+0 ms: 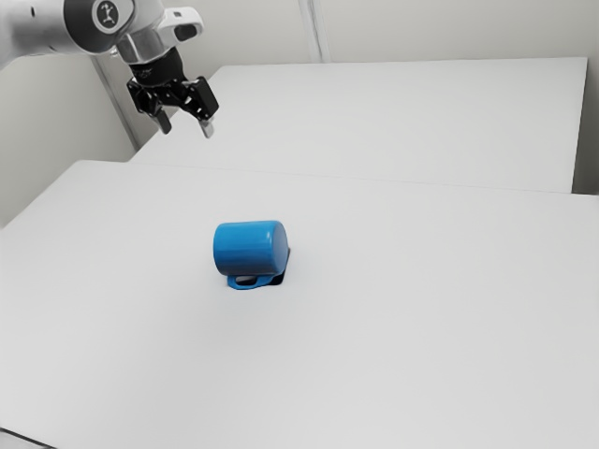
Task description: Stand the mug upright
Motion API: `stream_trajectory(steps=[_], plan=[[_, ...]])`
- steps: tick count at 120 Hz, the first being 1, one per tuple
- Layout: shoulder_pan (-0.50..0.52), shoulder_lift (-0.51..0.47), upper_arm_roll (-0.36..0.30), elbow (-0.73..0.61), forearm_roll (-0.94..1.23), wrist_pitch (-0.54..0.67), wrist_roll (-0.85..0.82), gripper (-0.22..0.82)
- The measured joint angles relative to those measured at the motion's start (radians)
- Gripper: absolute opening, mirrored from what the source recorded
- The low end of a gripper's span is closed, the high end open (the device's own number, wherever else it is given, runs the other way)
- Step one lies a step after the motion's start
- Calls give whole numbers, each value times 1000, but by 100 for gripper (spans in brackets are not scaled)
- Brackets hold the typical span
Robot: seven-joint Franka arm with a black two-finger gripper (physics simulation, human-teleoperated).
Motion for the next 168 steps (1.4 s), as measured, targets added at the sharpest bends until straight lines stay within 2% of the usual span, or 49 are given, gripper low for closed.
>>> stream_trajectory(steps=[18,40,53,75,119,148,168], plan=[[21,-16,-37,0,3,-1,-2,60],[-6,-52,-34,-29,0,-1,-5,60],[-47,-92,6,-96,-29,5,-6,60],[-23,-120,57,-205,-92,52,-7,60],[-23,-19,176,-308,-257,166,37,60],[-28,59,253,-357,-438,247,198,60],[41,115,268,-386,-573,283,345,60]])
